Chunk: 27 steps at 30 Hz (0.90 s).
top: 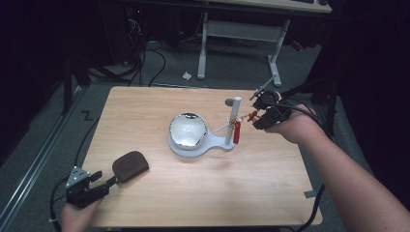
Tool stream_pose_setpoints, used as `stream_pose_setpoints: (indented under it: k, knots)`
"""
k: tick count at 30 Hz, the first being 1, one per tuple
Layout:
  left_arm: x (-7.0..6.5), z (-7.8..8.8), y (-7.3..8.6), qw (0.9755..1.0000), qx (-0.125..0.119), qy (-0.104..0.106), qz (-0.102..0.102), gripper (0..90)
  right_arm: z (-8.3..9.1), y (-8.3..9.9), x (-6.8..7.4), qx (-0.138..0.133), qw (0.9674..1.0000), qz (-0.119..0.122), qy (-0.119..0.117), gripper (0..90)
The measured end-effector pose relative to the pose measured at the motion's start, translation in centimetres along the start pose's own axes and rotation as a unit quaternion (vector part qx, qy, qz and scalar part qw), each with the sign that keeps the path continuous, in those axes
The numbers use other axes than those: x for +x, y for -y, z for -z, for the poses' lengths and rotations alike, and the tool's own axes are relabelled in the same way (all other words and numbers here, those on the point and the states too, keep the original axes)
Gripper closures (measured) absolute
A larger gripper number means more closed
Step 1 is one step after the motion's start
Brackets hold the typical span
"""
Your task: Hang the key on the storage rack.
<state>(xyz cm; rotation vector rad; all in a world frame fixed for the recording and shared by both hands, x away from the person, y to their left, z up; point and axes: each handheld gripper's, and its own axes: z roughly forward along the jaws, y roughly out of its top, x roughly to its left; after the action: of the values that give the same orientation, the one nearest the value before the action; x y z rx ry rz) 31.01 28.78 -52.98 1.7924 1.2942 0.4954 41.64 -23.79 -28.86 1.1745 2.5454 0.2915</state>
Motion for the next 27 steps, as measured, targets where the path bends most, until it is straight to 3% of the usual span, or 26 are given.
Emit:
stream_pose_setpoints:
  k: [1,13,27]
  knots:
    - [0.0,0.0,0.0,1.0,0.0,0.0,0.0,36.9,-0.3,0.2,-0.1,-0.001,1.0,0.006,-0.002,67.4]
    - [-0.1,-0.1,0.0,1.0,0.002,0.0,-0.002,37.1,-3.8,1.8,0.1,-0.001,0.9995,-0.01,-0.029,67.3]
    - [-0.1,-0.1,0.0,1.0,0.003,0.001,-0.001,37.1,-6.8,2.3,0.2,-0.015,0.9983,-0.026,-0.05,67.2]
